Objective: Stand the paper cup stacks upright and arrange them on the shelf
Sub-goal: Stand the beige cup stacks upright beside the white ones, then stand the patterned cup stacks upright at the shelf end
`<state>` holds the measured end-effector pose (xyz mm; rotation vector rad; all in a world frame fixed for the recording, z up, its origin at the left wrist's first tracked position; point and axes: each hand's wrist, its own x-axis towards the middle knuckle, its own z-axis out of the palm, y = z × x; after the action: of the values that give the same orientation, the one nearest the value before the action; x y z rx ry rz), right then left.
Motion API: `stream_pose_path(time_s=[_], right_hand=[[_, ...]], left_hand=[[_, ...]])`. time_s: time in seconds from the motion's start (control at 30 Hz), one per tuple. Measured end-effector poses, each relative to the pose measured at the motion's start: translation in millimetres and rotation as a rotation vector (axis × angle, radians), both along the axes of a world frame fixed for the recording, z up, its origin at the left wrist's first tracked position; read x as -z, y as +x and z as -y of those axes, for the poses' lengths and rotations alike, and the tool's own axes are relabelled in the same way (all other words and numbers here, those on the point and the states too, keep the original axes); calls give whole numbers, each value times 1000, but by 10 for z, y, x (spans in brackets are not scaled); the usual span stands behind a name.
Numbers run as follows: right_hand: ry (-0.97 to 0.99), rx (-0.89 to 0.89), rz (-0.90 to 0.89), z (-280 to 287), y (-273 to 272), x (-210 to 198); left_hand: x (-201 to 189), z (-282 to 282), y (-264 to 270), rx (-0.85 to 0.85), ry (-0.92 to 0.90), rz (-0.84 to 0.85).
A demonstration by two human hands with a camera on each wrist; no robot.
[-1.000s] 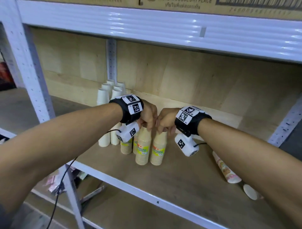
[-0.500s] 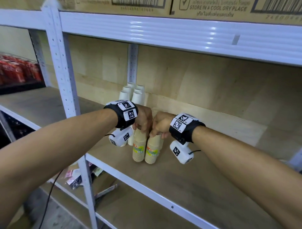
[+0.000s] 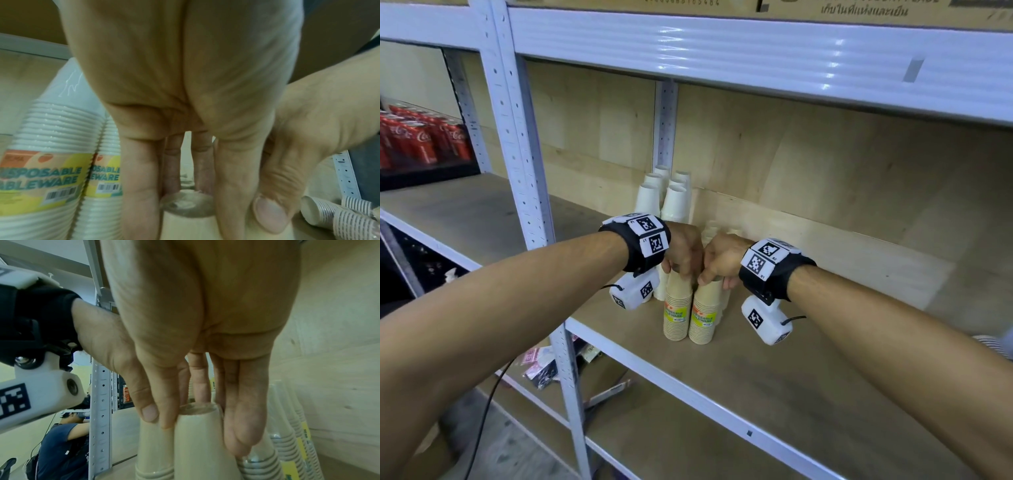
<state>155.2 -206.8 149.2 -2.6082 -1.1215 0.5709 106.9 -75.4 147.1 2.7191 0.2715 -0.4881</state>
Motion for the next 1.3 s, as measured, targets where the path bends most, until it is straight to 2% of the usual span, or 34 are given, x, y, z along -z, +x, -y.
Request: stream_pose_path(time_s=[0.23,0.53,0.93,1.3], right_hand=[[49,25,34,48,72,-123],[25,149,150,448,341,-345],[-43,407,183,1376,724,-532],[-93,667,216,2399,879,-478]], left_hand=[[-167,-6,27,-12,34,28],[-439,163,332,22,36,182],[-567,954,981,215,61,280],[-408,1801,1452,401,20,341]])
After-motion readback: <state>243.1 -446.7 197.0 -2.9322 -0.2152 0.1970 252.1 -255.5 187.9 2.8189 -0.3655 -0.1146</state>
